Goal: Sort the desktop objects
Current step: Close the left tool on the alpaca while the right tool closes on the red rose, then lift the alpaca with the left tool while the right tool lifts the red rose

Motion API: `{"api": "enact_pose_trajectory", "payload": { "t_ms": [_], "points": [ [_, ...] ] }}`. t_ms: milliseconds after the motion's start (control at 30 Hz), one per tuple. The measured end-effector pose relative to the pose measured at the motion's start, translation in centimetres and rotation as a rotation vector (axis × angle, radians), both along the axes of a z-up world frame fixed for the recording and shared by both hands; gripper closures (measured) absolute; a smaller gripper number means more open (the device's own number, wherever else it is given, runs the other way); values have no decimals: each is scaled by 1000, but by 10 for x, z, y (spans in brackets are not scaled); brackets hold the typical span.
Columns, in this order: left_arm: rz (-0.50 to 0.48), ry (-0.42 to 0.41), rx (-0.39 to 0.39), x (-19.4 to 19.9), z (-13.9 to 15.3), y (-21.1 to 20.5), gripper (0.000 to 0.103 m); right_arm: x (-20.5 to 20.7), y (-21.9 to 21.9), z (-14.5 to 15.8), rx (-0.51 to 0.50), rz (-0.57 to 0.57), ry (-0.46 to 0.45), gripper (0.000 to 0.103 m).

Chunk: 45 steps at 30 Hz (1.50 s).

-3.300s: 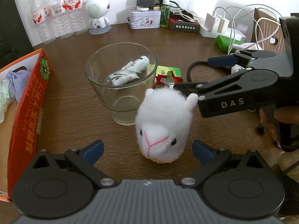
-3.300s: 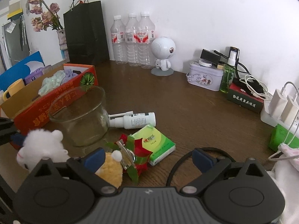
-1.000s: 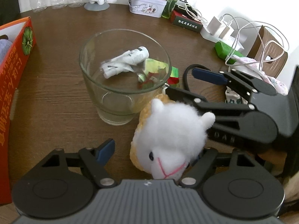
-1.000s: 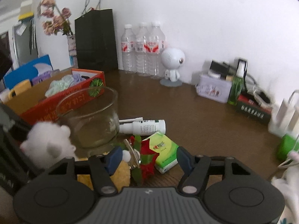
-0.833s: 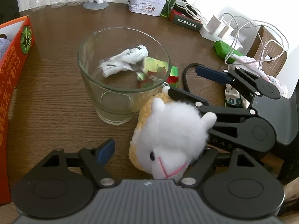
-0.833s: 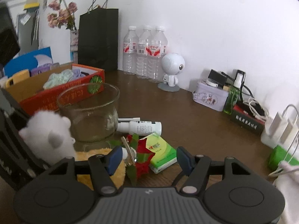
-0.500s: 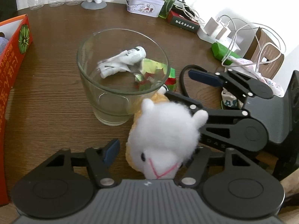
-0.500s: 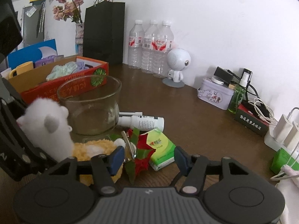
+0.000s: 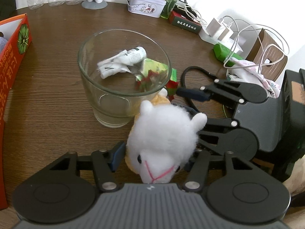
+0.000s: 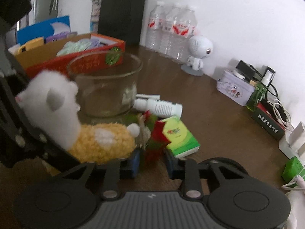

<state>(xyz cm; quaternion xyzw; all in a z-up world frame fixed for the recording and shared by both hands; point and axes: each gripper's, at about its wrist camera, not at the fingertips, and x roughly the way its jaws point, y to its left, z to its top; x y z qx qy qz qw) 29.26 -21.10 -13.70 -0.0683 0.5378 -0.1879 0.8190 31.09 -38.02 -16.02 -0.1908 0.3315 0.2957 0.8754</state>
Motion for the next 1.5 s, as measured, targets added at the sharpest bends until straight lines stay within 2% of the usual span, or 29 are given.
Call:
{"api": "enact_pose_trajectory", "payload": {
  "t_ms": [200,267,367,833,1133,1333,1433,1500],
  "points": [
    [4,2,-2,0,0,1,44,-6,5,-3,-44,20,-18,90],
    [5,3,-3,-1,0,1,44,-7,6,-2,-53,24,-23,97],
    [6,2,-2,-1,0,1,44,-10,6,-1,-63,31,-29,100],
    [-26,-32,60,-17,8,-1,52,-33,7,10,-111,18,-86,103],
    [-15,-44,64,-32,17,6,52,-50,6,21,-102,2,-93,103],
    [6,-33,61,-42,15,13,52,-56,8,21,-75,1,-54,103],
    [14,-31,60,-45,15,16,52,-58,10,21,-75,-9,-63,93],
    [20,-32,61,-46,16,18,52,-58,10,22,-61,-19,-64,83]
  ]
}}
